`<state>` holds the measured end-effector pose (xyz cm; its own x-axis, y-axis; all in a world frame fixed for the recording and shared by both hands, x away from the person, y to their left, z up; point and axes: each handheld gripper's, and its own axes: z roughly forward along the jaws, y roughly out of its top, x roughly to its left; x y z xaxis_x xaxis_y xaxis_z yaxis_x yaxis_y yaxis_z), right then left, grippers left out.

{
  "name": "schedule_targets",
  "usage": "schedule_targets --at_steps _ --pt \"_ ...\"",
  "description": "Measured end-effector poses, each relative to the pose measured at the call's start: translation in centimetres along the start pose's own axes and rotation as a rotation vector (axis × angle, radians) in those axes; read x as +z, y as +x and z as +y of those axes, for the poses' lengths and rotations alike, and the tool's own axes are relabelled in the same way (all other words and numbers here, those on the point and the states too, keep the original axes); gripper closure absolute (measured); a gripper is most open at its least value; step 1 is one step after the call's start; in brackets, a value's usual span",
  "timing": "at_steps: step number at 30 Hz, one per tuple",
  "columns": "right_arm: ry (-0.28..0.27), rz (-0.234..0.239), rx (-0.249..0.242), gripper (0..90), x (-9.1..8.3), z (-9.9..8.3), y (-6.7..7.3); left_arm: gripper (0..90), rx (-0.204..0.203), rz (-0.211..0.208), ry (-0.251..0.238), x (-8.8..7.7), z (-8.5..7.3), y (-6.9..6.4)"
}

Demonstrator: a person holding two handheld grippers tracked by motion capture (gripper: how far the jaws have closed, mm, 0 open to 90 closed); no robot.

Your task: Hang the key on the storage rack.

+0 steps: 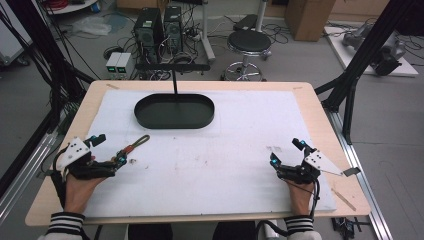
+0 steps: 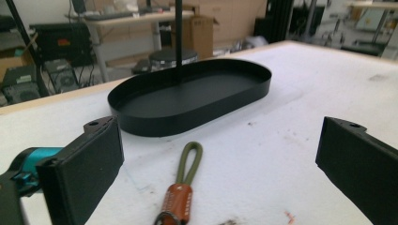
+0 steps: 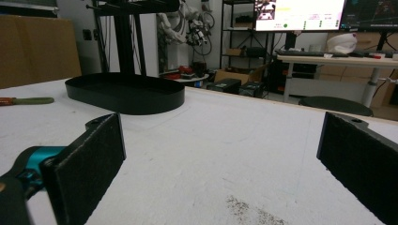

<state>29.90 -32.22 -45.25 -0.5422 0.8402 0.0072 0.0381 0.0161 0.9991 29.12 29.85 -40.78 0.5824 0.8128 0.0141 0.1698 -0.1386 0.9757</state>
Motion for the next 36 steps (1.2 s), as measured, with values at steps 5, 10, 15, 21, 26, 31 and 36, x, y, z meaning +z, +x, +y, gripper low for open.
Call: schedule_targets --at_steps 5,10,15,21,26,31,36 --pt "0.000 0.000 0.003 0.4 0.0 0.0 0.0 1.7 0.015 0.002 0.068 0.4 1.4 1.0" --pt "-0.002 0.001 0.004 0.4 0.0 0.0 0.0 1.7 0.021 -0.041 0.176 1.4 3.0 2.0" --pt "-0.002 -0.001 0.004 0.4 0.0 0.0 0.0 1.7 0.064 -0.051 0.283 2.5 4.0 2.9" --pt "-0.002 -0.001 0.004 0.4 0.0 0.0 0.0 1.7 0.117 -0.073 0.411 4.1 5.3 3.6" --pt "-0.003 -0.001 0.001 0.4 0.0 0.0 0.0 1.7 0.151 -0.106 0.509 5.3 5.8 3.7" --pt "-0.010 -0.001 0.000 0.4 0.0 0.0 0.0 1.7 0.171 -0.119 0.607 6.6 5.9 3.8" --pt "-0.011 -0.002 -0.002 0.4 0.0 0.0 0.0 4.9 0.178 -0.127 0.681 7.7 5.5 3.8"
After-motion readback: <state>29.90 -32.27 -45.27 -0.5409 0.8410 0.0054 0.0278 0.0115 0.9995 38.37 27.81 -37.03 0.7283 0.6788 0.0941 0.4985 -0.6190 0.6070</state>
